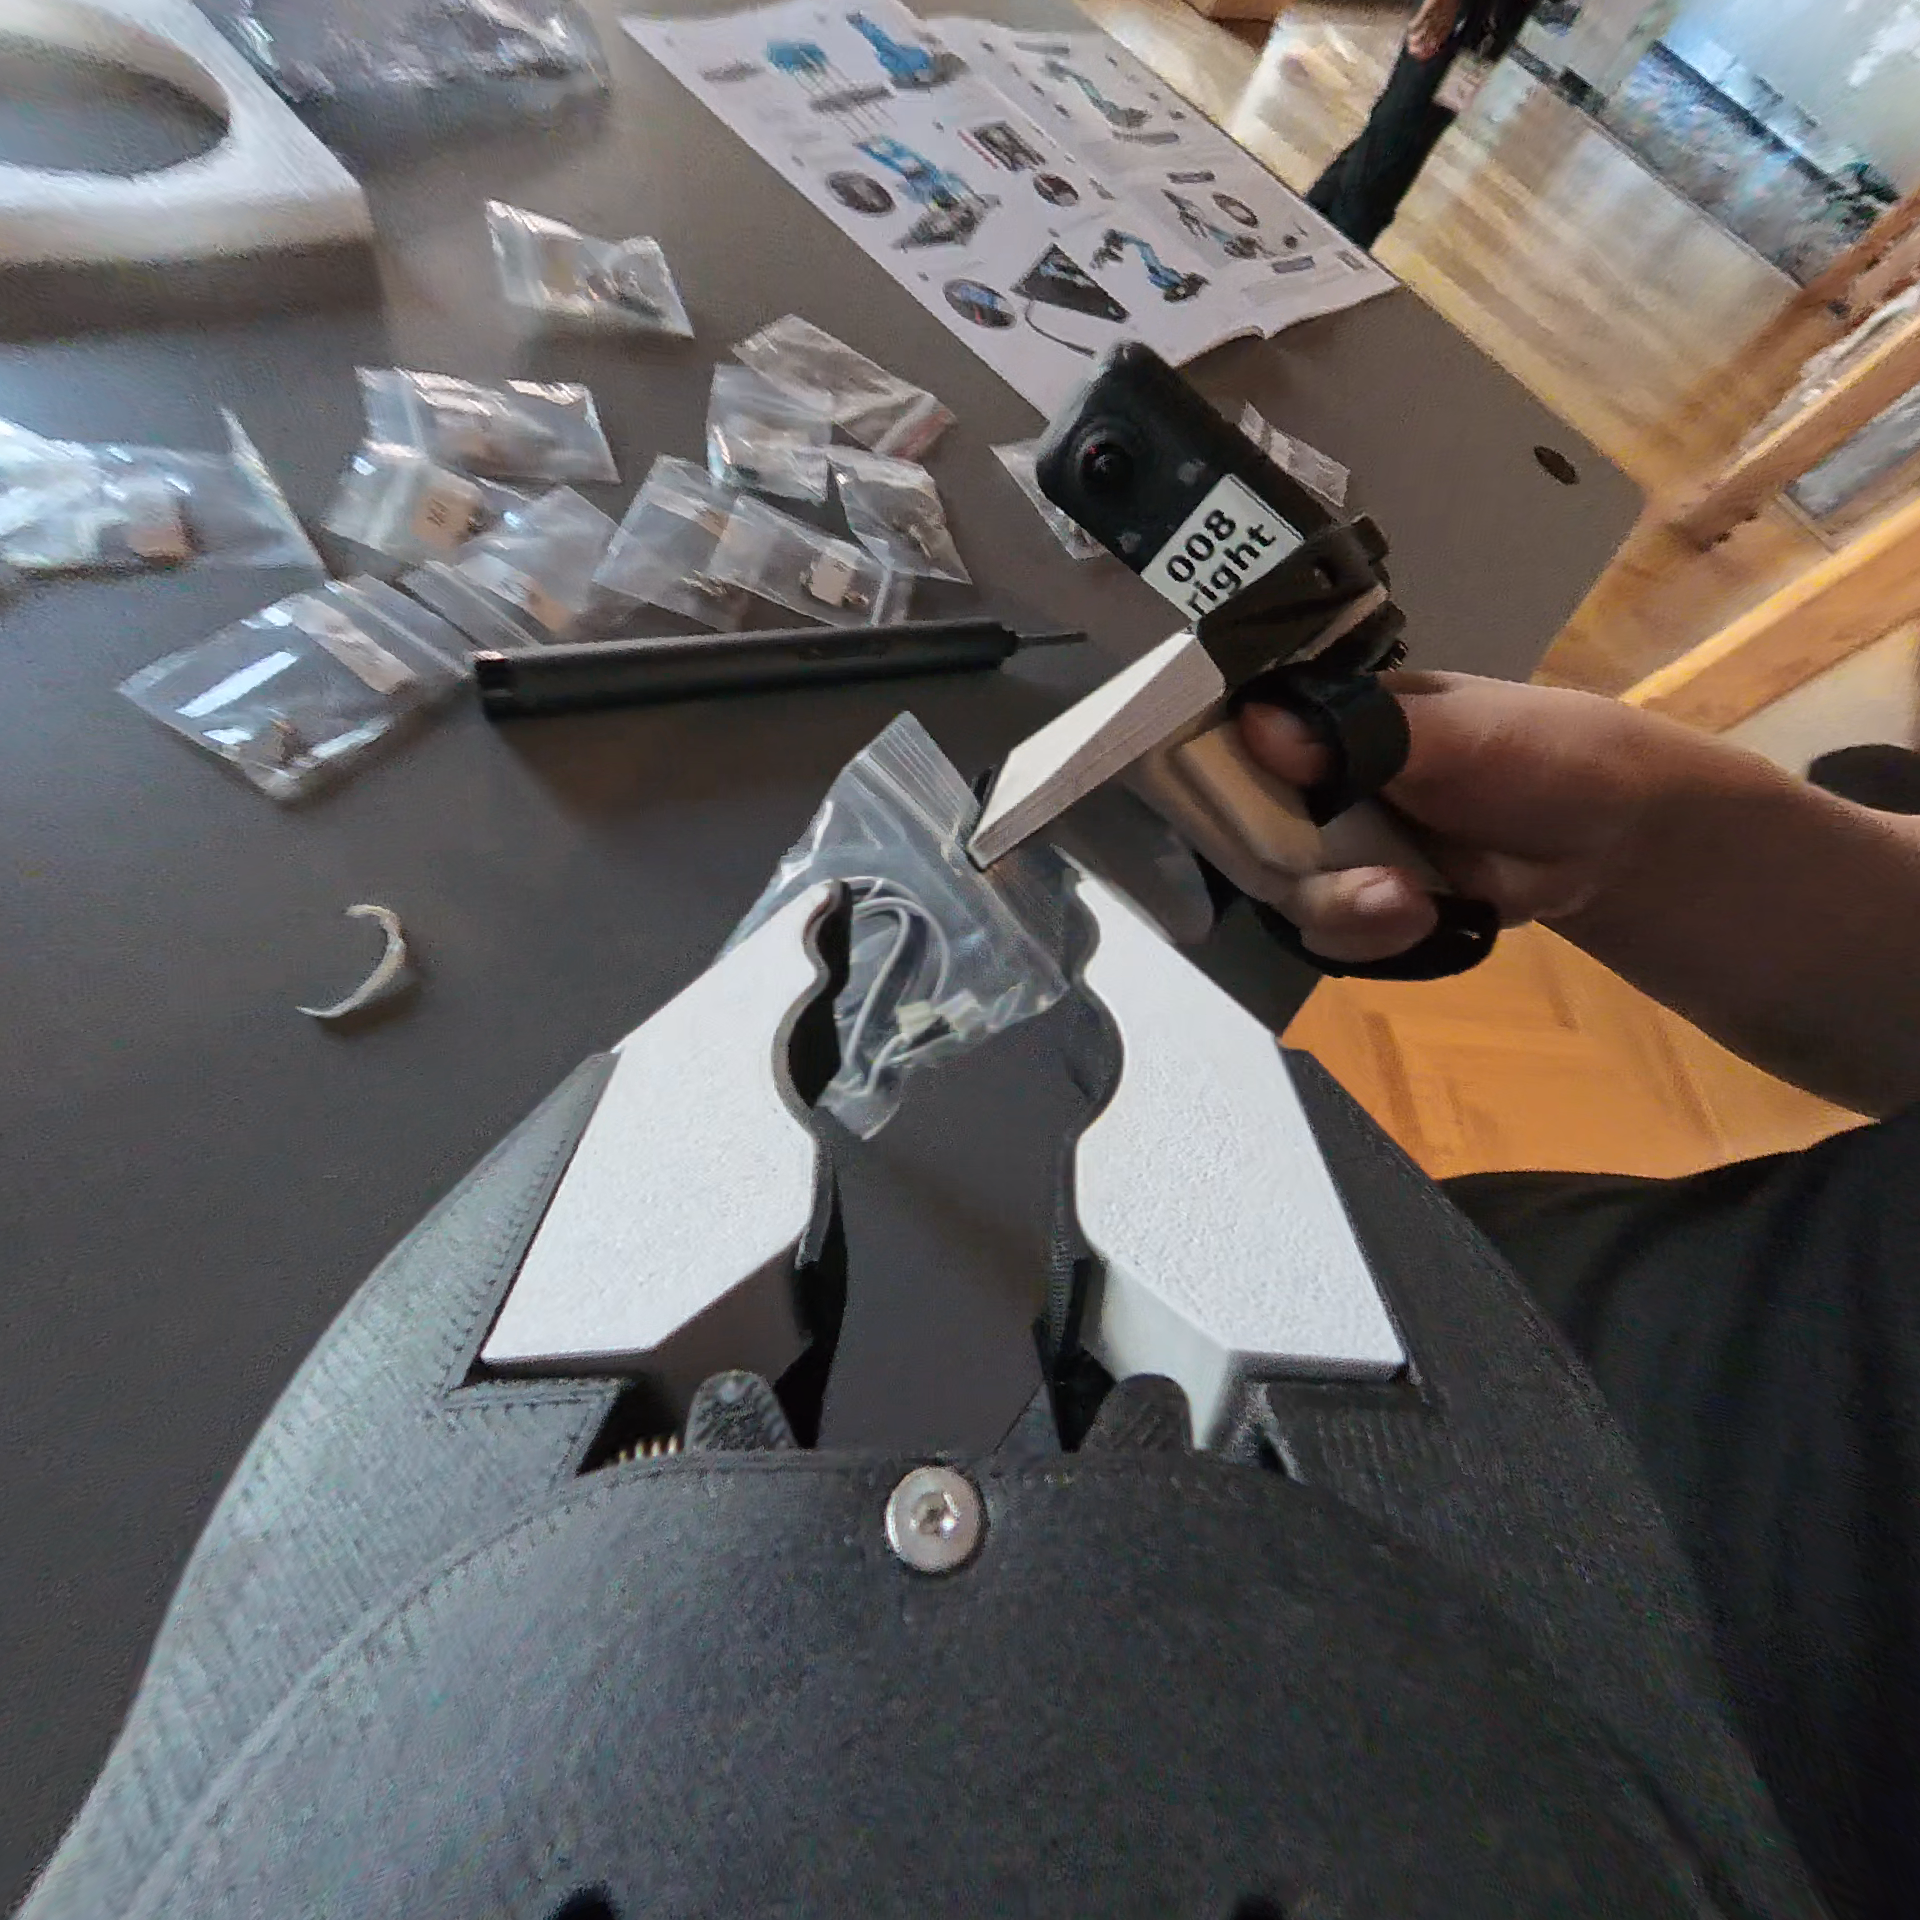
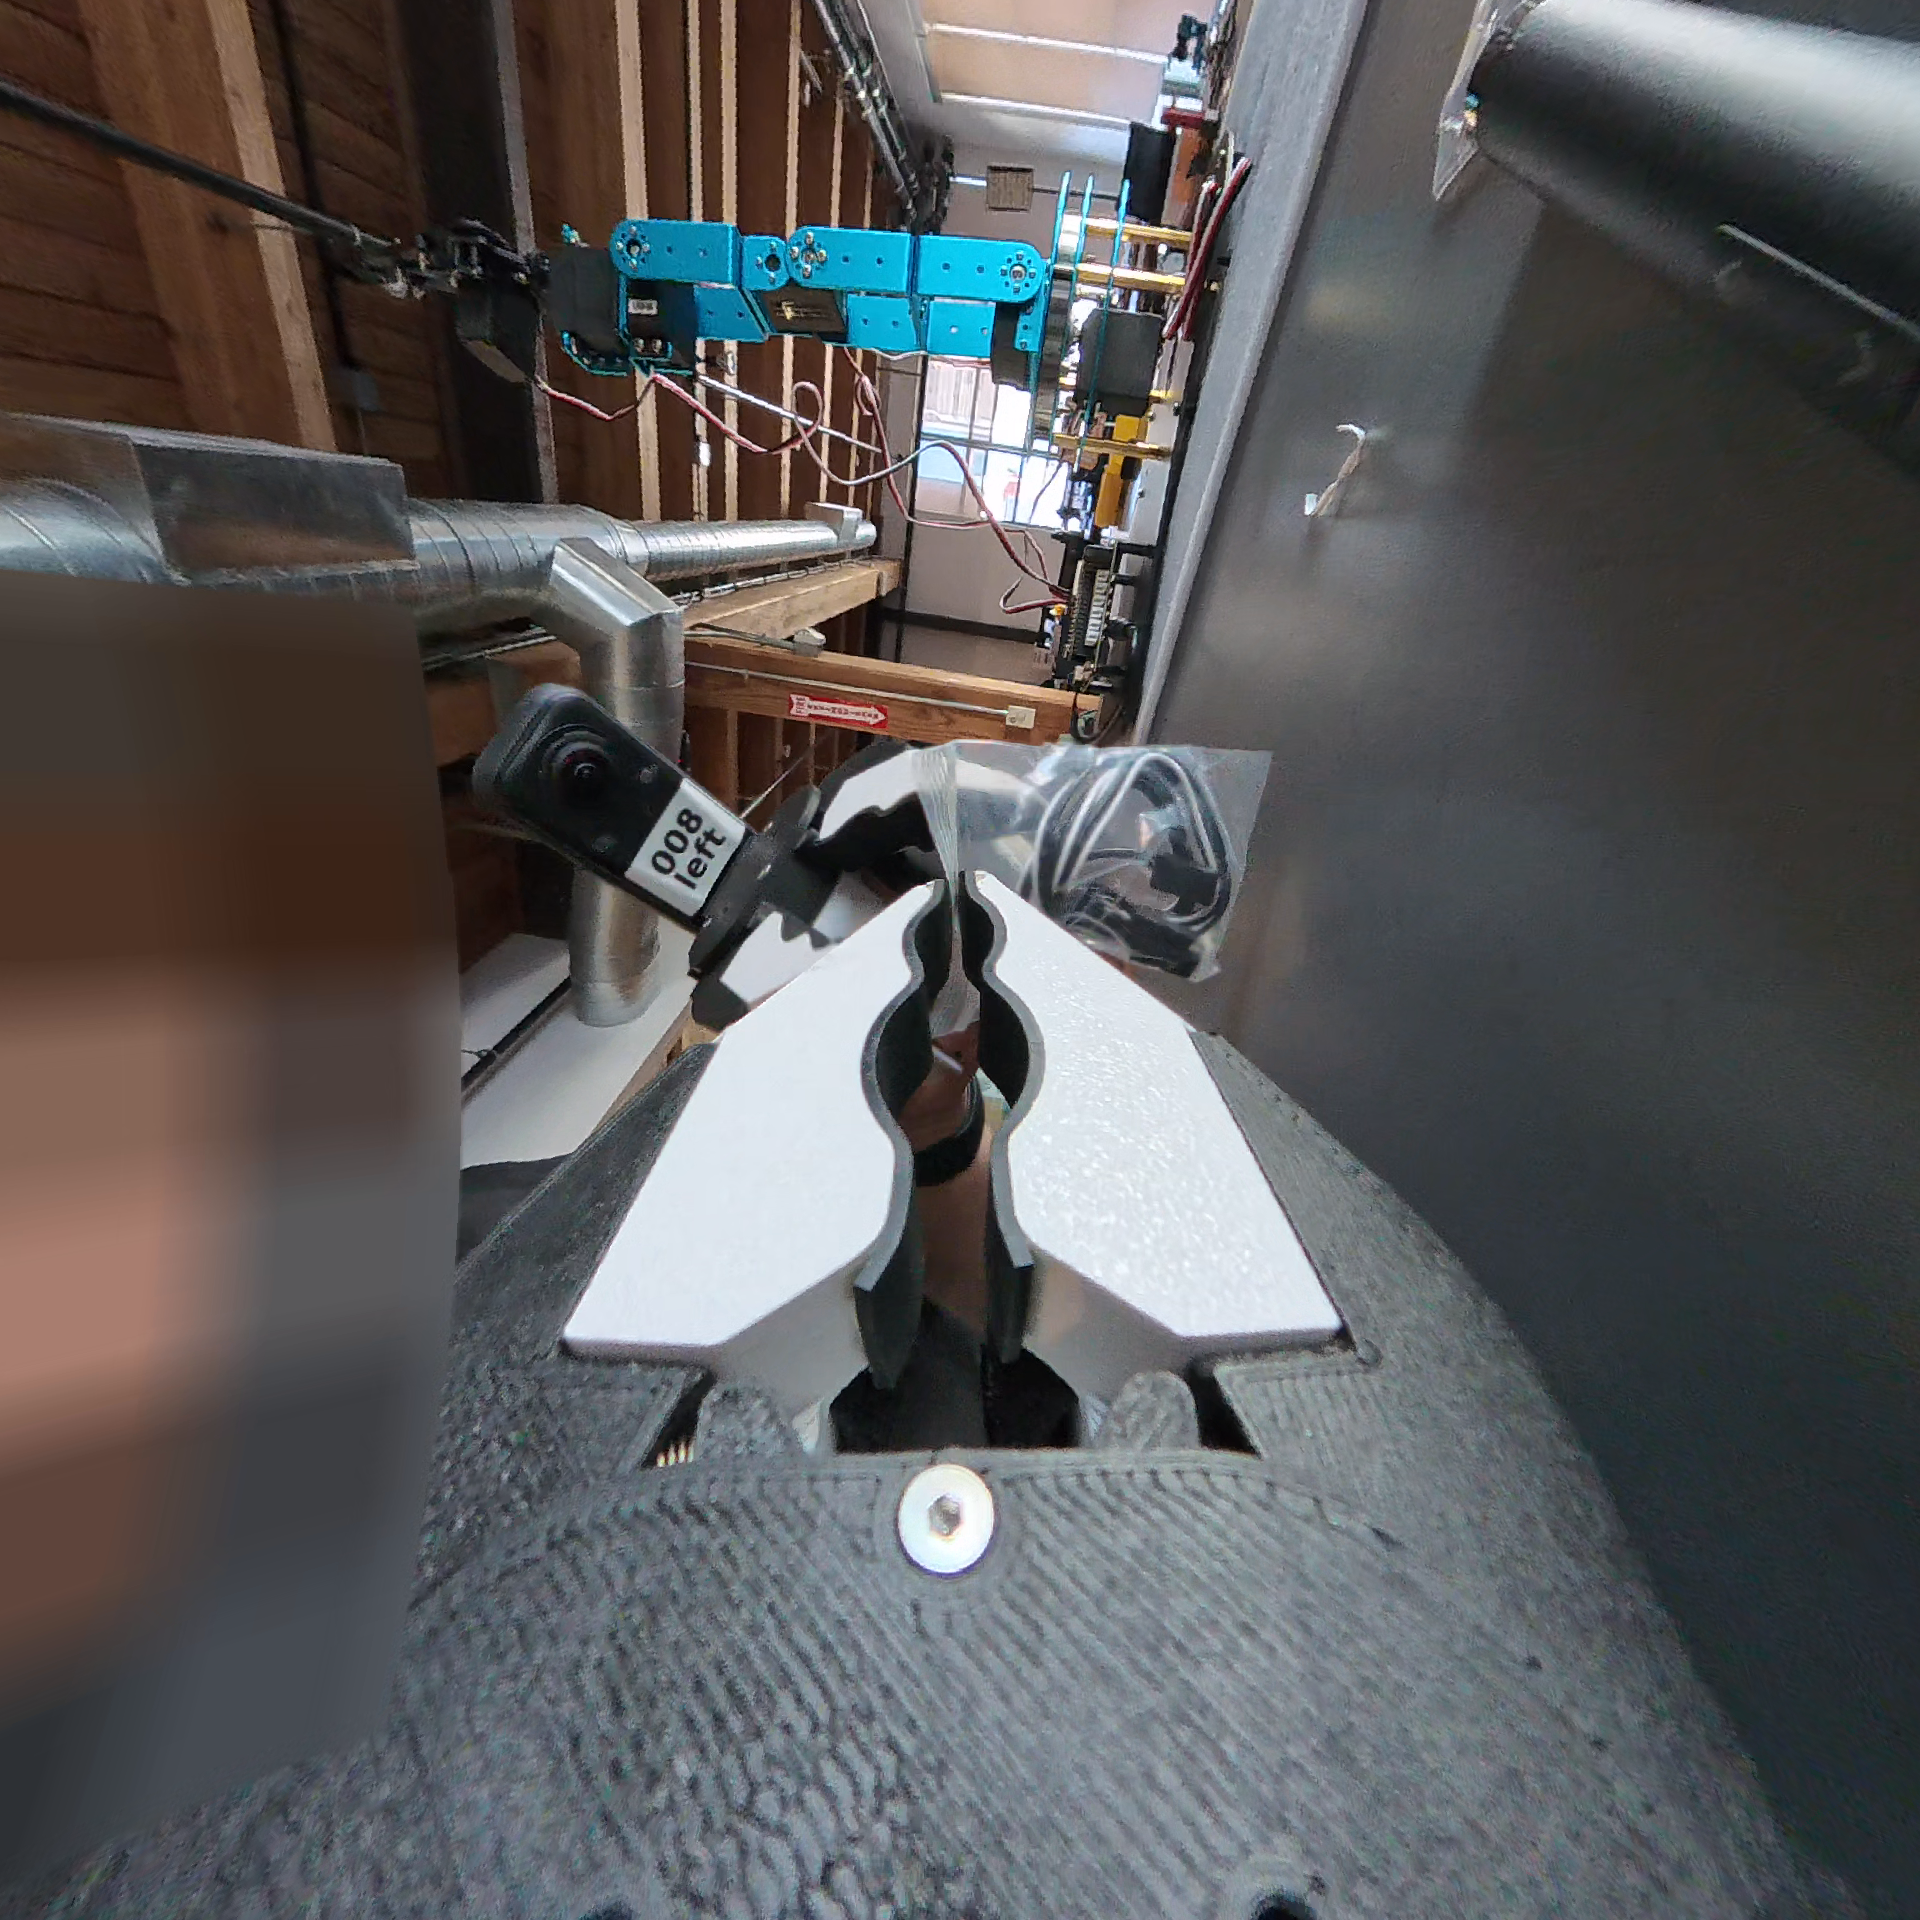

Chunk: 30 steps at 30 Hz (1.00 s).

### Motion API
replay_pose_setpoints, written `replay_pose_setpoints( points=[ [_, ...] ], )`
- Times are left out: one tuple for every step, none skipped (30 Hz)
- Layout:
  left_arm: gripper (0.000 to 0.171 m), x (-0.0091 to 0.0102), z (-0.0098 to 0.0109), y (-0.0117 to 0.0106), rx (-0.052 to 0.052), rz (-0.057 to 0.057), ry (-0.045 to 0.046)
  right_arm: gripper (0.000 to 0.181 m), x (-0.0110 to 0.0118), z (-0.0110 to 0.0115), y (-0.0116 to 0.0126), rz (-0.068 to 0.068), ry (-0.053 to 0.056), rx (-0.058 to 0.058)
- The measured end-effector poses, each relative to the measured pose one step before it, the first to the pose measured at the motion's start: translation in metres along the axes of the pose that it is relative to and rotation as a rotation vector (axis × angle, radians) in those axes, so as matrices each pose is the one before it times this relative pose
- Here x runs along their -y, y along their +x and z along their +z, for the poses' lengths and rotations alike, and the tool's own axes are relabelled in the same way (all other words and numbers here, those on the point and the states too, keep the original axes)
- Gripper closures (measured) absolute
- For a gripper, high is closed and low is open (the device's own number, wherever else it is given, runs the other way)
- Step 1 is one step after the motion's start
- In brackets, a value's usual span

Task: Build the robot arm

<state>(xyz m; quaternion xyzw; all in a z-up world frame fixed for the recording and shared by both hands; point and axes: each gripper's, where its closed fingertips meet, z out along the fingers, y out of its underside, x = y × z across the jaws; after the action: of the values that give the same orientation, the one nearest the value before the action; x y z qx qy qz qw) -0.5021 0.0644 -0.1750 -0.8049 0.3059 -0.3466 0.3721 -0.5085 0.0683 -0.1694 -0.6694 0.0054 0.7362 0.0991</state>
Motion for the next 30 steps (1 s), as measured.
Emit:
replay_pose_setpoints(
  points=[
    [0.13,-0.0021,0.00249,0.00085,-0.0131,-0.0108,-0.0025,0.181,-0.00025,0.00054,0.0012,-0.0002,-0.0004,-0.0082],
    [0.127,-0.00168,0.00256,0.00022,-0.0048,-0.0006,0.00304,0.181,-0.00134,0.00108,0.00004,0.004,-0.0082,0.0008],
    [0.123,-0.00176,0.00282,0.00045,0.0003,0.0066,0.00081,0.181,-0.00072,0.00105,-0.0011,0.0096,-0.002,0.0078],
    [0.12,-0.00274,0.00339,0.00041,0.0061,0.0158,-0.00798,0.181,0.00017,0.00093,-0.0009,0.0145,0.0044,0.0087],
    [0.121,-0.00387,0.00352,-0.00094,0.018,0.0225,-0.01743,0.181,-0.00161,0.00147,-0.0021,0.0208,-0.0074,0.0194],
    [0.123,-0.00363,0.00333,-0.00213,0.028,0.0258,-0.01608,0.181,-0.00252,0.002,-0.00354,0.0268,-0.0134,0.0302],
    [0.129,-0.00187,0.00216,-0.00176,0.0261,0.0247,-0.00501,0.181,-0.00116,0.002,-0.00194,0.0239,-0.0006,0.0213],
    [0.137,-0.00059,0.0009,-0.00094,0.0194,0.0225,0.00196,0.181,-0.00004,0.00143,-0.00064,0.014,0.0055,0.0126],
    [0.141,-0.00044,0.00019,-0.00153,0.0201,0.0208,0.00162,0.181,-0.00057,0.00081,0.00011,0.0053,-0.0036,0.0061],
    [0.144,-0.00083,-0.0003,-0.00214,0.0205,0.0193,-0.00018,0.181,0.00047,-0.00013,0.00048,-0.0048,0.0004,-0.0012],
    [0.151,-0.00064,-0.00074,-0.00169,0.0142,0.0145,0.00178,0.181,0.00123,-0.00064,0.00029,-0.0054,0.005,-0.0022],
    [0.156,0.00006,-0.00084,-0.00018,-0.0003,0.0056,0.00546,0.181,0.0008,-0.00052,-0.00029,-0.0061,0.0034,0.0004],
    [0.158,0.00031,-0.00072,0.00079,-0.009,-0.0075,0.00397,0.181,0.00062,-0.00031,-0.00029,-0.0124,0.0015,-0.001],
    [0.158,0.00041,-0.00045,0.00144,-0.0163,-0.0152,0.0037,0.181,0.00019,-0.00012,-0.00073,-0.0226,-0.002,-0.0008],
    [0.159,0.00084,-0.00031,0.00099,-0.0161,-0.0213,0.00609,0.181,0.00032,-0.00025,-0.00074,-0.0246,-0.0039,-0.0024],
    [0.159,0.00134,-0.00033,0.001,-0.019,-0.0244,0.01014,0.18,0.0004,-0.00046,-0.00213,-0.021,-0.0076,0.0027],
    [0.158,0.0018,-0.00041,0.00187,-0.0257,-0.0269,0.01292,0.179,0.00115,-0.00078,-0.0038,-0.021,-0.007,0.0119],
    [0.158,0.00214,-0.00055,0.00285,-0.0343,-0.0313,0.01432,0.177,0.00275,-0.00147,-0.00435,-0.0224,0.0021,0.015],
    [0.158,0.00231,-0.00055,0.00416,-0.0448,-0.038,0.01517,0.176,0.00313,-0.00177,-0.00345,-0.0267,0.0035,0.0095],
    [0.158,0.00232,-0.00066,0.00473,-0.0511,-0.0439,0.01456,0.175,0.00204,-0.00172,-0.00185,-0.0316,-0.0037,0.0],
    [0.158,0.00239,-0.00066,0.00411,-0.0491,-0.046,0.01576,0.175,0.00012,-0.00139,0.00031,-0.0362,-0.0149,-0.0126],
    [0.158,0.00254,-0.00082,0.0031,-0.0429,-0.0446,0.01816,0.175,-0.00145,-0.00062,-0.0001,-0.0361,-0.0221,-0.0097],
    [0.158,0.00258,-0.00078,0.00294,-0.0416,-0.0411,0.01823,0.175,-0.00229,0.00016,-0.00143,-0.0301,-0.0241,-0.0004],
    [0.158,0.00226,-0.00088,0.00286,-0.039,-0.0372,0.01478,0.176,-0.00188,0.00036,-0.00219,-0.022,-0.0204,0.0058],
    [0.158,0.00137,-0.00052,0.00174,-0.0278,-0.028,0.00871,0.177,-0.00068,0.0003,-0.00174,-0.018,-0.0098,0.0039],
    [0.158,0.00048,-0.00018,0.00083,-0.0169,-0.0169,0.00328,0.177,-0.00021,0.00035,-0.00107,-0.0187,-0.0061,-0.0003],
    [0.158,-0.00021,0.00027,0.00058,-0.0099,-0.0089,-0.00171,0.177,-0.00012,0.00043,0.00048,-0.0147,-0.0055,-0.0071],
    [0.158,-0.00072,0.00062,0.00041,-0.0058,-0.0043,-0.00506,0.177,0.0005,0.00048,-0.00014,-0.0231,-0.0006,-0.004],
    [0.158,-0.00073,0.00099,0.00038,-0.0033,-0.0029,-0.00527,0.177,0.00041,0.00066,0.00025,-0.0271,-0.0018,-0.0082],
    [0.157,-0.00047,0.00102,0.00038,-0.0022,-0.0015,-0.00353,0.177,0.00105,0.00051,0.0003,-0.0246,0.0004,-0.0101]
  ],
)
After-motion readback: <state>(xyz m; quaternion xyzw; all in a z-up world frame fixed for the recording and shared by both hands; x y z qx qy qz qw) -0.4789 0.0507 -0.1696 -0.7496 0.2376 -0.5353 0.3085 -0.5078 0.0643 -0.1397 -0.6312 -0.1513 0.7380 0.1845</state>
